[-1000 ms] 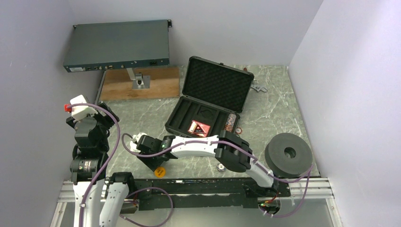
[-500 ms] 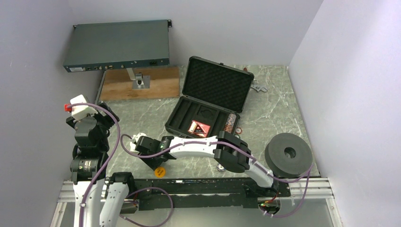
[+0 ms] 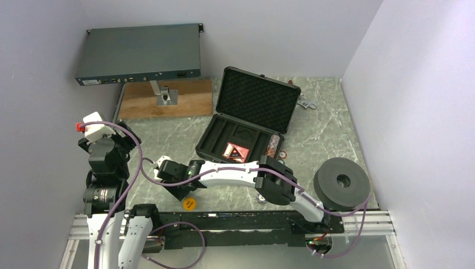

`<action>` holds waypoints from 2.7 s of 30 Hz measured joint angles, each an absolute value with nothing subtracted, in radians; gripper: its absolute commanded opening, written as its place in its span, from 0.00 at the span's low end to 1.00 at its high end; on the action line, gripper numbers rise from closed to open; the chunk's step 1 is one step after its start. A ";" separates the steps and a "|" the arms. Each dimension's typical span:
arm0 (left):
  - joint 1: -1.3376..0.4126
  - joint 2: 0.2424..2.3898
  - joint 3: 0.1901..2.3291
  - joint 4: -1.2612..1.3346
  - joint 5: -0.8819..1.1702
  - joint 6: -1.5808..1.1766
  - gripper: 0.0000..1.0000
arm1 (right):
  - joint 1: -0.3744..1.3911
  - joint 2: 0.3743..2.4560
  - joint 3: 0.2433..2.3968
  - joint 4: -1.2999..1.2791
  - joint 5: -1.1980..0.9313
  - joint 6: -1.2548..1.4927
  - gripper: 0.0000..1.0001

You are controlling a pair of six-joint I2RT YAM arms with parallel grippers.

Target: Pack up texas hold em set

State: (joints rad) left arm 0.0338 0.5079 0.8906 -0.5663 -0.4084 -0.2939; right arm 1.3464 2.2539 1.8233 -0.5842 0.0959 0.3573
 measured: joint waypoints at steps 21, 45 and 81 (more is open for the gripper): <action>0.035 0.508 0.891 -0.566 -0.408 -0.294 0.84 | 1.349 2.305 1.887 -0.598 0.120 0.343 0.56; 0.041 0.508 0.891 -0.566 -0.408 -0.294 0.84 | 1.350 2.304 1.888 -0.609 0.126 0.332 0.87; 0.041 0.508 0.891 -0.566 -0.408 -0.294 0.84 | 1.350 2.307 1.888 -0.613 0.122 0.342 0.74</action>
State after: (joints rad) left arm 0.0410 0.5079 0.8906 -0.5663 -0.4080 -0.2943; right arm 1.3502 2.3066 1.8877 -0.6132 0.1223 0.3416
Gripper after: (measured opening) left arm 0.836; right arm 0.769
